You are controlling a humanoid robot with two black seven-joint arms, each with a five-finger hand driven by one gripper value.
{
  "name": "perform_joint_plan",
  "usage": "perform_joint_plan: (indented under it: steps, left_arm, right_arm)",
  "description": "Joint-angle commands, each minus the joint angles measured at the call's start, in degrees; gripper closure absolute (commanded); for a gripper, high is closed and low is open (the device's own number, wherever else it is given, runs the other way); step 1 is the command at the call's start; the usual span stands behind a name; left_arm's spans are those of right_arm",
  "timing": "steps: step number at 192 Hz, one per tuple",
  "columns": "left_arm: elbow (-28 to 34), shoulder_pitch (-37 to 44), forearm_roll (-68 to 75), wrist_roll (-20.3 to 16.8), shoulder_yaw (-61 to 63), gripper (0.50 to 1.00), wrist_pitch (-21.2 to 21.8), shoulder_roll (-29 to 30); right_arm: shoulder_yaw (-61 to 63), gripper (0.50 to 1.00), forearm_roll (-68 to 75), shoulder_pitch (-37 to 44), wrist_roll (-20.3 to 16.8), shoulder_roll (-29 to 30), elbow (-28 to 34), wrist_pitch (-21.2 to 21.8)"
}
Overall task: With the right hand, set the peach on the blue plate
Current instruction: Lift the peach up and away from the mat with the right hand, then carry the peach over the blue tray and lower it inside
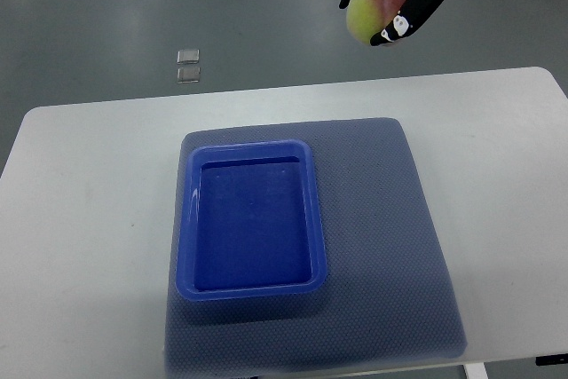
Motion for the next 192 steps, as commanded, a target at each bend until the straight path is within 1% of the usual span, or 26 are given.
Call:
perform_joint_plan:
  steps: [1,25,26,43,53,54,62,69,79,80,86,91,101,102,104,108,118,119,136,155,166,167,177,187,188,192]
  left_arm:
    - [-0.23,0.00,-0.02,0.00,0.00,0.500,0.00,0.00]
    - [-0.14,0.00,-0.11,0.00,0.00,0.500,0.00,0.00]
    - [0.03,0.00,-0.19,0.00,0.00,0.500,0.00,0.00]
    - [0.30,0.00,-0.19,0.00,0.09,0.500,0.08,0.00]
    - [0.30,0.00,-0.19,0.00,0.09,0.500,0.08,0.00]
    - [0.39,0.00,-0.19,0.00,0.09,0.500,0.00,0.00]
    - [0.48,0.00,-0.28,0.00,-0.09,0.500,0.08,0.00]
    - [0.48,0.00,-0.28,0.00,-0.18,0.500,0.08,0.00]
    - [0.48,0.00,-0.28,0.00,-0.18,0.500,0.08,0.00]
    - [0.56,0.00,-0.28,0.00,-0.18,0.500,0.00,0.00]
    - [0.56,0.00,-0.28,0.00,-0.18,0.500,0.08,0.00]
    - [0.56,0.00,-0.28,0.00,-0.18,0.500,0.08,0.00]
    - [0.56,0.00,-0.28,0.00,-0.18,0.500,0.08,0.00]
    - [0.48,0.00,-0.28,0.00,-0.18,0.500,0.08,0.00]
    - [0.48,0.00,-0.19,0.00,-0.18,0.500,0.08,0.00]
    - [0.48,0.00,-0.19,0.00,-0.18,0.500,0.00,0.00]
    - [0.48,0.00,-0.19,0.00,-0.18,0.500,0.00,0.00]
    - [0.30,0.00,-0.19,0.00,-0.18,0.500,0.00,0.00]
    - [0.04,0.00,-0.19,0.00,-0.18,0.500,0.00,0.00]
    - [0.04,0.00,-0.11,0.00,-0.09,0.500,0.00,0.00]
    - [0.04,0.00,-0.11,0.00,-0.09,0.500,0.00,0.00]
    - [0.04,0.00,-0.11,0.00,-0.09,0.500,0.00,0.00]
    - [0.04,0.00,-0.11,0.00,-0.09,0.500,0.08,0.00]
    - [0.04,0.00,-0.11,0.00,-0.09,0.500,0.08,0.00]
    - [0.04,0.00,-0.11,0.00,-0.09,0.500,0.00,0.00]
    - [0.04,0.00,-0.11,0.00,-0.09,0.500,0.00,0.00]
  right_arm:
    - [0.04,1.000,0.43,0.67,-0.03,0.50,0.37,-0.56]
    - [0.04,1.000,1.57,0.67,-0.03,2.17,0.37,-0.91]
    - [0.04,1.000,2.53,0.67,0.06,4.44,0.37,-1.18]
    - [0.04,1.000,4.21,0.41,0.41,8.76,-0.24,-3.64]
    - [0.04,1.000,4.21,0.41,0.41,8.77,-0.24,-3.64]
    - [-0.13,1.000,4.82,-0.11,0.41,12.33,-0.85,-5.03]
    - [-0.66,1.000,4.91,-0.38,0.50,15.53,-2.09,-6.01]
    - [-1.27,1.000,4.91,-0.56,0.50,17.99,-3.40,-6.71]
    - [-1.27,1.000,4.91,-0.56,0.50,18.00,-3.41,-6.72]
    - [-2.58,1.000,4.82,-1.52,0.59,22.26,-6.37,-7.93]
    - [-3.03,1.000,4.65,-2.23,0.59,24.84,-8.32,-8.47]
    - [-3.29,1.000,4.47,-2.67,0.59,26.60,-9.47,-8.56]
    - [-3.30,1.000,4.47,-2.67,0.59,26.61,-9.47,-8.56]
    - [-3.38,1.000,4.12,-3.80,0.68,30.79,-12.17,-8.56]
    - [-3.47,1.000,4.03,-4.16,0.68,31.70,-12.72,-8.56]
    - [-3.47,1.000,4.03,-4.77,0.68,33.28,-13.60,-8.56]
    - [-3.47,1.000,4.03,-4.78,0.68,33.29,-13.60,-8.56]
    - [-3.38,1.000,3.86,-7.04,0.68,37.12,-15.69,-8.56]
    - [-3.47,1.000,3.51,-10.31,0.68,42.43,-18.08,-8.56]
    - [-3.47,1.000,1.31,-14.27,0.68,42.43,-20.46,-8.65]
    - [-3.47,1.000,1.31,-14.27,0.68,42.43,-20.46,-8.65]
    - [-3.47,0.996,-0.26,-15.92,0.68,42.43,-21.59,-8.65]
    - [-3.56,0.993,-1.68,-17.52,0.68,42.43,-22.48,-8.65]
    - [-3.56,0.993,-1.68,-17.52,0.68,42.43,-22.48,-8.65]
    - [-3.82,0.985,-2.64,-19.00,0.68,42.43,-22.92,-8.65]
    - [-4.35,0.983,-2.91,-19.54,0.68,42.43,-22.92,-8.65]
